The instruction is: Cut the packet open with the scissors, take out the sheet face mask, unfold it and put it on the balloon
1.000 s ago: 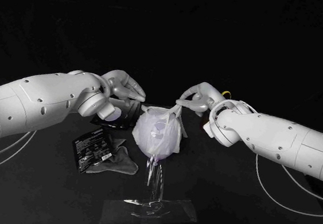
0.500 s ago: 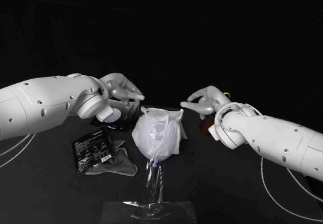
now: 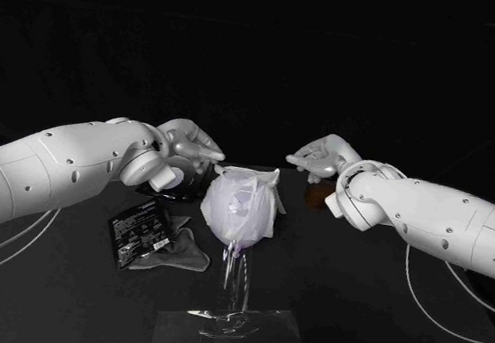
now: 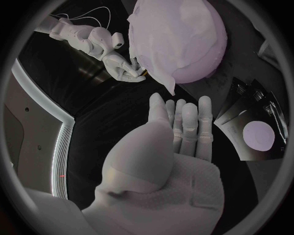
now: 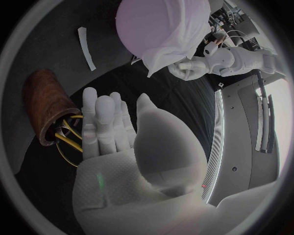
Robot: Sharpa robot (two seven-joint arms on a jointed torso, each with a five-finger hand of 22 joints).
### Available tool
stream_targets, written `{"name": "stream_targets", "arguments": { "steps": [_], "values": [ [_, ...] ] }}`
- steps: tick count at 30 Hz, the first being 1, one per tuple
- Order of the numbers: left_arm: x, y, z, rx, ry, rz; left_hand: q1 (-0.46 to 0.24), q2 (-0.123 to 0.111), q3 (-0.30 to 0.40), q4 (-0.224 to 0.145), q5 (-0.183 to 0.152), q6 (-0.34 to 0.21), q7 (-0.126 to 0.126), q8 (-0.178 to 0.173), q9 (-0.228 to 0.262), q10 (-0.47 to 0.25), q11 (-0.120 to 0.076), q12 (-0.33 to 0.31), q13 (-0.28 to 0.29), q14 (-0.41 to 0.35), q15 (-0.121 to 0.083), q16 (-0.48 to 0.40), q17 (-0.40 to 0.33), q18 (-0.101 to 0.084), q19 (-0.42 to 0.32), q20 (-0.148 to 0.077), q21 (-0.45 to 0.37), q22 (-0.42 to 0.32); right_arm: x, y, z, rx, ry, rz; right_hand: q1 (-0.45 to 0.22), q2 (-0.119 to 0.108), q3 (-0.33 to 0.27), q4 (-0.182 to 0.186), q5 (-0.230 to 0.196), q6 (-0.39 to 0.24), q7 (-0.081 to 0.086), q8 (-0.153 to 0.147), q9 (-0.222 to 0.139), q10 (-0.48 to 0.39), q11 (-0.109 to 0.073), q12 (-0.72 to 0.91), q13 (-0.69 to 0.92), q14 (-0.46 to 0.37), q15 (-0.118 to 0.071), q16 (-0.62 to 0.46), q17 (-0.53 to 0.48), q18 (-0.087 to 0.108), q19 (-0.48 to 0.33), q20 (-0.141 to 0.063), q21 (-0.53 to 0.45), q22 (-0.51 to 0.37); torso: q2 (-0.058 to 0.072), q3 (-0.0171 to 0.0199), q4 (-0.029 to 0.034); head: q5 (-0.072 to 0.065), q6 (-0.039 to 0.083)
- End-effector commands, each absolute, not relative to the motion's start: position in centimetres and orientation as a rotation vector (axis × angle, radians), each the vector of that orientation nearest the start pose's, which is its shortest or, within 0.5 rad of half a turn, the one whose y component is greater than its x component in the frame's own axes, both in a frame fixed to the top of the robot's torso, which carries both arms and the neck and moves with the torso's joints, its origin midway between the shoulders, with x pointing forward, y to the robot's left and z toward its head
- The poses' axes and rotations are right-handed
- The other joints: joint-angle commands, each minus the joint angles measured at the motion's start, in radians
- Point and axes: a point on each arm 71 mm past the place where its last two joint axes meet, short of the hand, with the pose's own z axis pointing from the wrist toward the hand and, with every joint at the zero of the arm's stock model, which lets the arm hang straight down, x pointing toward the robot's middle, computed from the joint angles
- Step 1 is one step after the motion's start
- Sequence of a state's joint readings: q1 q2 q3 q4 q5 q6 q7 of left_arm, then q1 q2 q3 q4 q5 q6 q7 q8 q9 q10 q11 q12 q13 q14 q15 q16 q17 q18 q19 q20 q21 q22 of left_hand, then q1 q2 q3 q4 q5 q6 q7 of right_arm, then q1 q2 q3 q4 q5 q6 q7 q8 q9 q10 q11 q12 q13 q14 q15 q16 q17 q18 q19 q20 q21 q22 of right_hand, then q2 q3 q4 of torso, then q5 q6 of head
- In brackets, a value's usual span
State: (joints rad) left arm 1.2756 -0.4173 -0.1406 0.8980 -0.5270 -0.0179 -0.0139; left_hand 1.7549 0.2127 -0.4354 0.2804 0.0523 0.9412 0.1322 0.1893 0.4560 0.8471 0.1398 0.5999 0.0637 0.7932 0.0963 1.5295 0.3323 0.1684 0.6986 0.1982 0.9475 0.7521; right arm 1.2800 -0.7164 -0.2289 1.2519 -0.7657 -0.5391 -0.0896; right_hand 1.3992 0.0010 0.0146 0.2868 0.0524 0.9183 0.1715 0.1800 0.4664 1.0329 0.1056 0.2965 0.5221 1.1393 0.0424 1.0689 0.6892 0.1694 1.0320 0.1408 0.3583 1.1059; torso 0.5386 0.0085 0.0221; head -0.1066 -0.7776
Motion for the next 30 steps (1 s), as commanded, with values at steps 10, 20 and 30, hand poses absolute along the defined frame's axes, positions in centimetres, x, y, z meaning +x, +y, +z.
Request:
{"name": "stream_targets", "arguments": {
  "steps": [10,20,30],
  "values": [
    [57.7,14.1,-22.3,-0.504,2.071,-1.09,-0.063,-0.035,-0.026,0.004,-0.004,0.007,-0.001,-0.014,-0.013,-0.037,0.023,-0.036,0.003,-0.041,0.015,0.0,-0.003,0.008,-0.01,0.021,-0.026,-0.011,53.0,-21.8,-22.4,0.532,1.766,0.881,0.036,0.029,-0.074,-0.001,-0.004,0.044,0.013,-0.029,-0.03,0.012,0.016,-0.118,-0.172,-0.051,0.013,-0.002,-0.023,0.007,-0.019,0.019,-0.033,-0.016,0.001,0.0005,0.0004,0.001,-0.005],
    [57.5,13.7,-22.6,-0.467,2.111,-1.094,-0.07,-0.039,-0.024,0.001,-0.004,0.016,-0.001,-0.014,-0.016,-0.053,0.028,-0.043,0.004,-0.053,0.021,0.005,-0.003,0.009,-0.013,0.026,-0.032,-0.014,53.3,-20.5,-22.5,0.462,1.791,0.936,0.022,0.056,-0.164,0.0,-0.004,0.043,0.008,-0.049,-0.051,-0.002,0.021,-0.126,-0.23,-0.162,0.027,0.009,-0.041,0.002,-0.087,0.031,-0.075,-0.023,0.001,0.0007,0.0013,0.002,-0.007],
    [57.6,13.8,-22.6,-0.464,2.103,-1.081,-0.029,-0.019,-0.004,-0.024,-0.004,0.027,-0.007,-0.014,-0.021,-0.058,0.031,-0.043,0.007,-0.061,0.024,0.018,-0.003,0.011,-0.012,0.031,-0.036,-0.016,53.8,-19.7,-22.7,0.39,1.84,0.944,0.053,0.099,-0.261,-0.005,-0.004,0.046,0.022,-0.056,-0.064,-0.064,0.048,-0.113,-0.283,-0.382,0.074,-0.144,-0.151,-0.008,-0.232,0.075,-0.221,-0.116,0.0,0.0004,0.0006,0.002,-0.01]
  ]
}}
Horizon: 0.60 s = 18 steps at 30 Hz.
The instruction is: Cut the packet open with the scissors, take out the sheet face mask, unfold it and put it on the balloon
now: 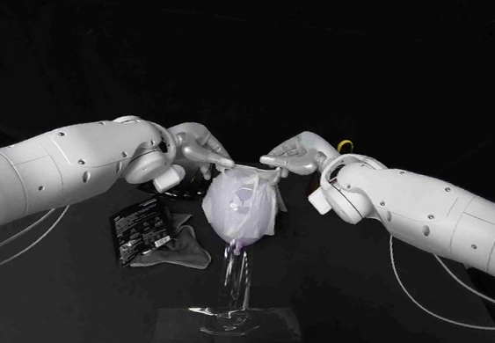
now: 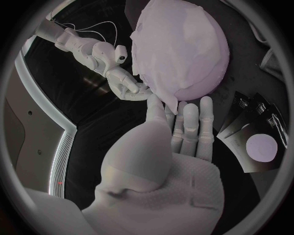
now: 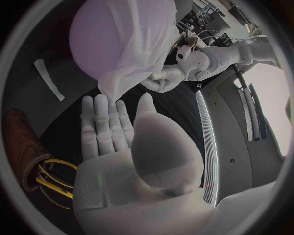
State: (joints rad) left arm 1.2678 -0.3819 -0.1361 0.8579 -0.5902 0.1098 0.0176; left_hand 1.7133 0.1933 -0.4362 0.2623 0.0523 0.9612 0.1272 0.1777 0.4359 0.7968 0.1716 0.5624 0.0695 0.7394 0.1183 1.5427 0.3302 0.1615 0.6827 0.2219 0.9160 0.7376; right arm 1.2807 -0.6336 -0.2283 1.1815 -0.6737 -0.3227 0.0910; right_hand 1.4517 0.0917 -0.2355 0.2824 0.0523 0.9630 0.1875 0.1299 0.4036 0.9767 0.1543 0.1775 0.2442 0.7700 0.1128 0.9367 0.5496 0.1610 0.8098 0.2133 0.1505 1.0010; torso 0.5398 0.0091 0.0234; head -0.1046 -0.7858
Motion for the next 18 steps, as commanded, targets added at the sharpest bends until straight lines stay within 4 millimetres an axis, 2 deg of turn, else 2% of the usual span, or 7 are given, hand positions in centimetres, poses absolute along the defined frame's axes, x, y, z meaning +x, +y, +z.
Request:
{"name": "stream_targets", "arguments": {
  "steps": [1,6,15,18],
  "values": [
    [57.63,13.8,-22.58,-0.462,2.103,-1.08,0.021,0.003,0.0,-0.012,-0.004,0.012,-0.004,-0.001,-0.001,-0.008,-0.001,-0.005,0.001,-0.007,0.002,0.006,-0.001,0.018,0.004,0.007,-0.005,-0.001,53.82,-19.66,-22.72,0.383,1.845,0.942,0.008,0.014,-0.02,-0.002,-0.004,0.001,0.006,-0.006,-0.003,-0.013,0.002,0.008,-0.011,-0.035,0.009,-0.03,-0.024,0.001,-0.023,0.009,-0.03,-0.024,-0.001,-0.0003,-0.001,0.0,-0.002],
    [57.6,13.61,-22.58,-0.447,2.105,-1.075,0.04,0.009,0.007,-0.024,-0.004,0.021,-0.007,0.001,-0.003,-0.007,-0.001,-0.005,0.002,-0.007,0.002,0.012,-0.001,0.018,0.005,0.008,-0.004,0.0,53.95,-19.25,-22.91,0.335,1.879,0.934,0.048,0.036,-0.063,-0.013,-0.004,0.008,0.007,-0.005,-0.008,-0.012,0.003,0.032,-0.032,-0.085,0.021,-0.079,-0.072,0.012,-0.051,0.033,-0.084,-0.078,-0.001,-0.0003,0.0006,0.0,-0.002],
    [57.63,13.53,-22.57,-0.441,2.1,-1.059,0.047,0.013,0.01,-0.03,-0.004,0.025,-0.006,0.002,-0.004,-0.006,-0.001,-0.005,0.002,-0.005,0.001,0.017,-0.001,0.019,0.007,0.007,-0.002,0.002,54.12,-18.91,-23.09,0.278,1.906,0.91,0.083,0.056,-0.093,-0.027,-0.004,0.014,0.004,-0.004,-0.013,0.007,-0.001,0.061,-0.039,-0.094,0.021,-0.094,-0.1,0.02,-0.06,0.043,-0.089,-0.113,0.0,-0.0004,0.0006,0.001,-0.005],
    [57.64,13.55,-22.58,-0.443,2.1,-1.054,0.052,0.018,0.012,-0.033,-0.004,0.027,-0.003,0.002,-0.005,-0.005,-0.003,-0.004,0.002,-0.003,0.0,0.02,-0.001,0.02,0.009,0.007,0.0,0.003,54.24,-18.96,-23.12,0.271,1.907,0.902,0.099,0.072,-0.099,-0.033,-0.004,0.018,0.002,-0.003,-0.015,0.005,-0.001,0.066,-0.044,-0.098,0.022,-0.098,-0.109,0.021,-0.064,0.045,-0.089,-0.126,-0.001,0.0,-0.0002,0.001,-0.006]
  ]
}}
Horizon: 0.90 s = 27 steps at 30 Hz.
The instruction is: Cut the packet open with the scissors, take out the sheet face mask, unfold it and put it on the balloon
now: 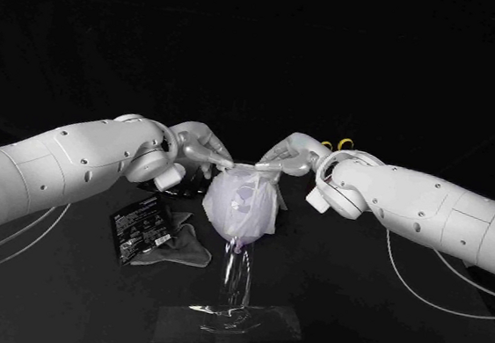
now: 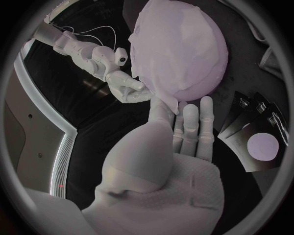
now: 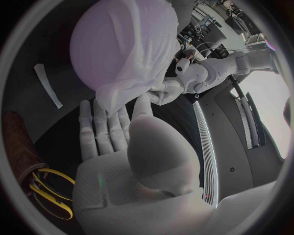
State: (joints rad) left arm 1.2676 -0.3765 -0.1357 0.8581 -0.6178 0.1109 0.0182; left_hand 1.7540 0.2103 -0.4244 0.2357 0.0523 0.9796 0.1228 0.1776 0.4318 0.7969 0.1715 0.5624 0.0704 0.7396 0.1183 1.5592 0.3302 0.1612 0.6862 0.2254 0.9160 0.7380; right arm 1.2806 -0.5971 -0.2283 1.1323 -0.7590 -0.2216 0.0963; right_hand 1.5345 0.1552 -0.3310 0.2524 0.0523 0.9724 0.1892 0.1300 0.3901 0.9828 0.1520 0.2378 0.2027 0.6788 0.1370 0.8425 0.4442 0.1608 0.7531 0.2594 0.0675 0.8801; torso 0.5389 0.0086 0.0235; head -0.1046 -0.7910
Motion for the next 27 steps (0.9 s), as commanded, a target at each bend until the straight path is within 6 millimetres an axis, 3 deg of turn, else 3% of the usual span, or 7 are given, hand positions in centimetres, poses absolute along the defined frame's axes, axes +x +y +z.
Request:
{"name": "stream_targets", "arguments": {
  "steps": [1,17,27],
  "values": [
    [57.64,13.55,-22.58,-0.443,2.1,-1.052,0.013,0.003,0.001,-0.007,-0.004,0.01,0.001,0.002,-0.001,-0.004,-0.003,-0.004,0.001,-0.002,0.0,0.005,-0.001,0.02,0.006,0.003,0.001,0.003,54.28,-18.99,-23.13,0.268,1.908,0.899,0.024,0.014,-0.006,-0.006,-0.004,0.012,-0.001,-0.002,-0.002,-0.001,0.0,0.008,-0.004,-0.007,-0.002,-0.005,-0.007,0.022,-0.008,-0.001,-0.006,-0.01,0.0,0.0004,-0.0003,0.001,-0.001],
    [57.62,13.24,-22.62,-0.434,2.108,-1.045,0.032,0.024,0.012,-0.021,-0.004,0.032,-0.002,0.01,-0.003,0.018,-0.012,0.003,0.003,0.014,-0.008,0.028,0.002,0.021,0.016,-0.001,0.015,0.013,54.22,-18.63,-23.38,0.224,1.951,0.902,0.092,0.079,-0.012,-0.041,-0.003,0.039,-0.014,0.01,-0.006,-0.005,-0.006,0.024,-0.02,-0.018,-0.003,-0.008,-0.031,0.022,-0.016,0.001,-0.005,-0.049,0.0,0.0004,-0.0005,0.002,-0.006],
    [57.57,12.98,-22.59,-0.419,2.107,-1.047,0.065,0.044,0.032,-0.051,-0.003,0.057,-0.006,0.022,-0.002,0.055,-0.03,0.021,0.009,0.031,-0.024,0.05,0.003,0.022,0.025,-0.01,0.037,0.028,54.03,-18.34,-23.28,0.201,1.943,0.923,0.194,0.125,0.017,-0.119,-0.003,0.084,-0.036,0.045,0.006,0.037,-0.026,0.046,-0.028,-0.011,-0.013,-0.001,-0.043,0.024,-0.013,-0.004,-0.002,-0.07,0.0,0.0004,-0.0004,0.002,-0.013]
  ]
}}
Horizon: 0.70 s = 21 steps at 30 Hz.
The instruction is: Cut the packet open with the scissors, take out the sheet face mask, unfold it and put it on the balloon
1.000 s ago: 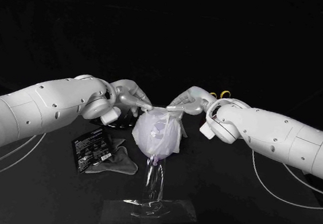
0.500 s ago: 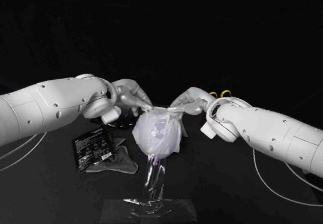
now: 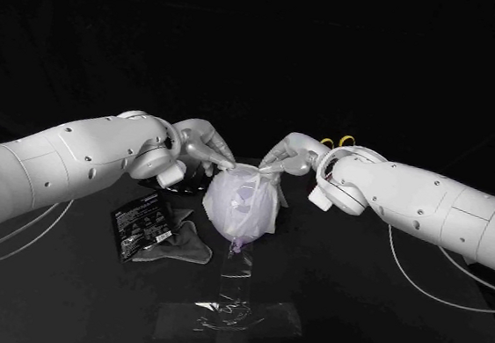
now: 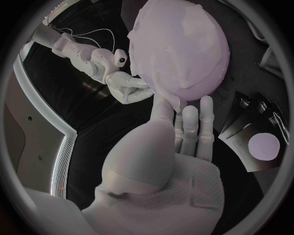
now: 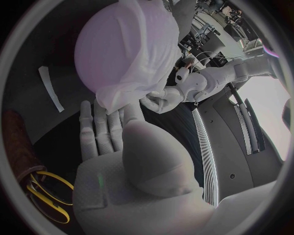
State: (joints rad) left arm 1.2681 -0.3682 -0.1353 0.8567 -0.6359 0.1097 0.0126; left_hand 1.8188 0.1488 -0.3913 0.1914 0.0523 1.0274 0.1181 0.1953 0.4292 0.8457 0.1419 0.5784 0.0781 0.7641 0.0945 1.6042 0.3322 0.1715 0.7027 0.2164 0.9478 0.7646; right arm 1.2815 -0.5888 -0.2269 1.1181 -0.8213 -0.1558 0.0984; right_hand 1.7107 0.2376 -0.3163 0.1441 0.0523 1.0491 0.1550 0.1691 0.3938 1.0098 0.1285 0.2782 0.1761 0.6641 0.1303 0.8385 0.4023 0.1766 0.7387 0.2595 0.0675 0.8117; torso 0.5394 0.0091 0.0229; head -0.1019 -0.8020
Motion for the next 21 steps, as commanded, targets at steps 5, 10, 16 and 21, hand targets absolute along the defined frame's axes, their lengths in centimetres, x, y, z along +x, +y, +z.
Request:
{"name": "stream_targets", "arguments": {
  "steps": [5,10,16,21],
  "values": [
    [57.55,12.78,-22.51,-0.414,2.097,-1.053,0.014,0.115,0.018,-0.032,-0.003,0.034,-0.005,0.024,0.013,0.046,-0.02,0.028,0.01,0.036,-0.019,0.022,0.022,0.012,0.013,-0.011,0.027,0.017,54.2,-18.36,-23.01,0.212,1.896,0.928,0.046,0.05,0.015,-0.048,-0.003,0.025,-0.009,0.028,0.014,0.054,-0.017,0.023,-0.003,0.038,-0.019,0.012,-0.009,0.009,0.026,-0.015,0.009,-0.001,0.0,0.0,0.0008,0.001,-0.003],
    [57.58,12.72,-22.44,-0.414,2.085,-1.055,0.011,0.115,0.028,-0.047,-0.003,0.04,-0.005,0.039,0.026,0.071,-0.037,0.044,0.015,0.078,-0.034,0.029,0.07,0.011,0.014,-0.019,0.044,0.029,54.29,-18.4,-22.84,0.222,1.867,0.93,0.042,0.051,0.014,-0.062,-0.003,0.032,-0.016,0.045,0.023,0.077,-0.026,0.031,-0.004,0.062,-0.028,0.014,-0.018,0.008,0.044,-0.023,0.016,0.002,0.0,0.0,-0.0001,0.002,-0.005],
    [57.63,12.69,-22.35,-0.416,2.069,-1.056,0.007,0.115,0.031,-0.052,-0.003,0.04,-0.007,0.045,0.033,0.08,-0.043,0.05,0.017,0.1,-0.04,0.033,0.094,0.011,0.015,-0.024,0.053,0.036,54.32,-18.28,-22.64,0.229,1.835,0.935,0.034,0.052,0.01,-0.069,-0.003,0.037,-0.021,0.057,0.029,0.092,-0.031,0.034,-0.006,0.078,-0.033,0.015,-0.025,0.008,0.055,-0.029,0.019,0.004,0.0,0.0002,0.0001,0.003,-0.008],
    [57.72,12.71,-22.21,-0.424,2.045,-1.056,0.002,0.117,0.033,-0.053,-0.003,0.039,-0.008,0.049,0.039,0.085,-0.046,0.052,0.018,0.115,-0.043,0.035,0.11,0.011,0.015,-0.026,0.058,0.04,54.28,-18.11,-22.44,0.234,1.803,0.937,0.028,0.054,0.008,-0.072,-0.003,0.04,-0.024,0.066,0.034,0.102,-0.035,0.036,-0.008,0.089,-0.036,0.016,-0.03,0.008,0.062,-0.032,0.021,0.006,0.0,-0.0002,-0.0001,0.002,-0.01]
  ]
}}
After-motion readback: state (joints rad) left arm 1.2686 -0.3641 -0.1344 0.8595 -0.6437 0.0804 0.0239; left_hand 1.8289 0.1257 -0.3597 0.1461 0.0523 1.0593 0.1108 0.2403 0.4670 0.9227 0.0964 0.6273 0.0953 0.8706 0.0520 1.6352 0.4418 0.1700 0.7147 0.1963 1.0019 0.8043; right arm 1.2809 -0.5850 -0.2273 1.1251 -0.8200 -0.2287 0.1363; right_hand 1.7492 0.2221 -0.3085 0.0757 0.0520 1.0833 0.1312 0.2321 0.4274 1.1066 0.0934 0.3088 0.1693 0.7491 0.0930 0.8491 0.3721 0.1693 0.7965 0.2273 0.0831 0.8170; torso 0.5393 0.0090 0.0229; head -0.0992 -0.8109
